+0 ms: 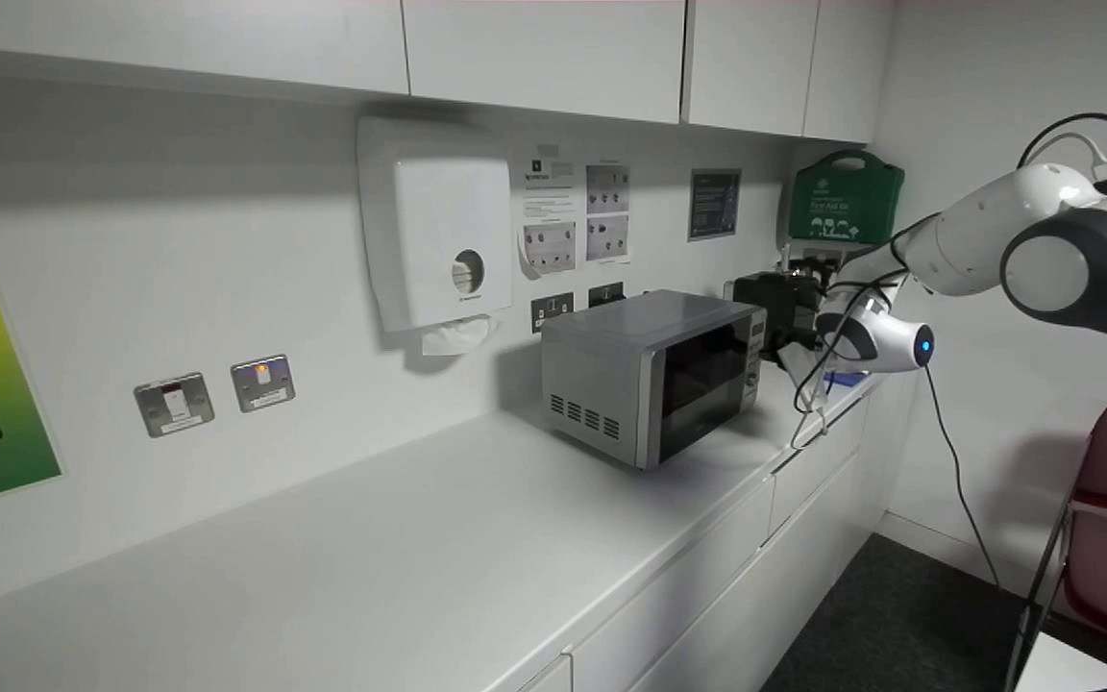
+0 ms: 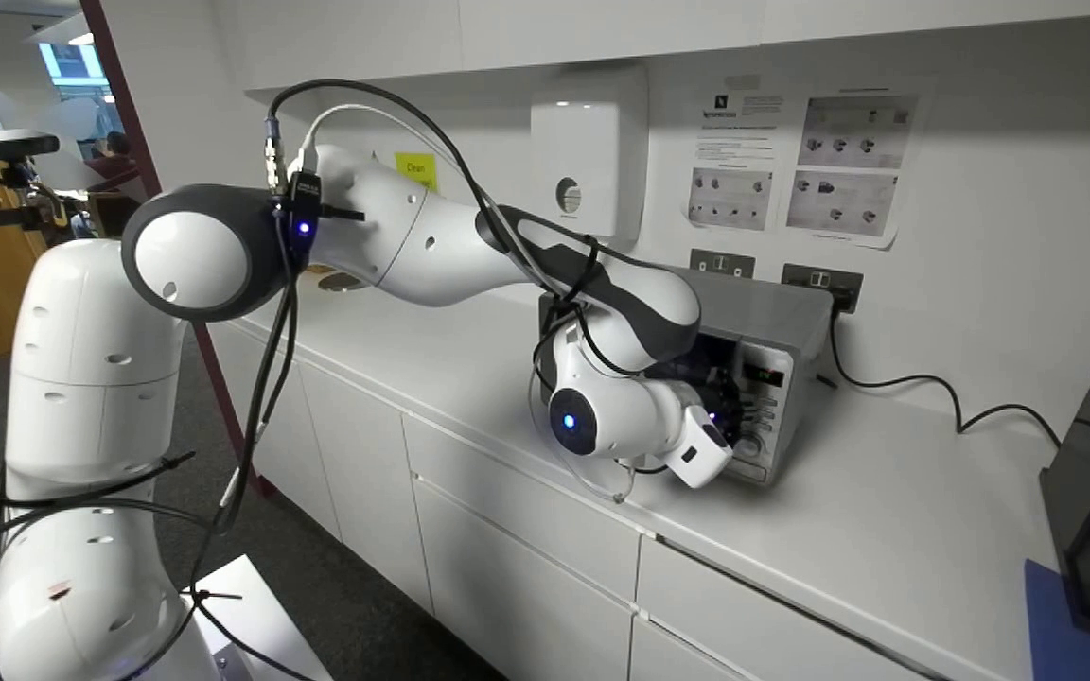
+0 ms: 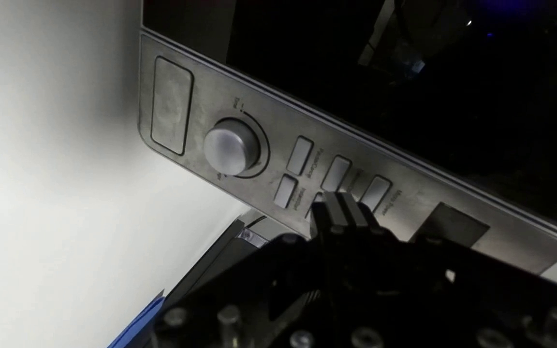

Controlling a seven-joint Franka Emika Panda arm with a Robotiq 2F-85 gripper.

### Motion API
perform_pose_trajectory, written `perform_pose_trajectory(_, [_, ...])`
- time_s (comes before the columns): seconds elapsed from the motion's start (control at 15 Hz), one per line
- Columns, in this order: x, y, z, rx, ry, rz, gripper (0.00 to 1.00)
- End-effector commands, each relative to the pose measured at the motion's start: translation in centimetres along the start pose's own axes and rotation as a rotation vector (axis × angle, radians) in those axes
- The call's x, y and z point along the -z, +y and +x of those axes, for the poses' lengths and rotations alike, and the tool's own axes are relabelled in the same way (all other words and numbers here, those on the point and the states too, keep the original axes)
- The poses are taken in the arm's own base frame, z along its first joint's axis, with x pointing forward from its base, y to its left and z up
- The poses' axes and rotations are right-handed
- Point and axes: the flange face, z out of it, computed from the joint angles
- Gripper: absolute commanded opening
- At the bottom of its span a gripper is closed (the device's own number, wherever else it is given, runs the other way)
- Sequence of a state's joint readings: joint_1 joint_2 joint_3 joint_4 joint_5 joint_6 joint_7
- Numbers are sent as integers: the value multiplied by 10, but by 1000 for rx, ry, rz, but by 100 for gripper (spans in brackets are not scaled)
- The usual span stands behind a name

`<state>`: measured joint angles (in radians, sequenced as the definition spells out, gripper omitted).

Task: Press a button on the right side of the microwave

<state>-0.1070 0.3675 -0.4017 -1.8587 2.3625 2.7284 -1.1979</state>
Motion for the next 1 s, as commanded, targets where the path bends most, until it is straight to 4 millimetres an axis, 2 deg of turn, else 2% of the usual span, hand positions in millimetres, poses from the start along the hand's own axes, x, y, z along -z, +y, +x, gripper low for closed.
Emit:
perform_pose_trajectory(0.0, [-10,-2,-3,4,10,-6,0])
perform_pose_trajectory(0.4, [-20,1,-13,13,-4,-18,0])
perform_pose_trajectory(0.93, [-18,-7,-11,13,2,-9,0])
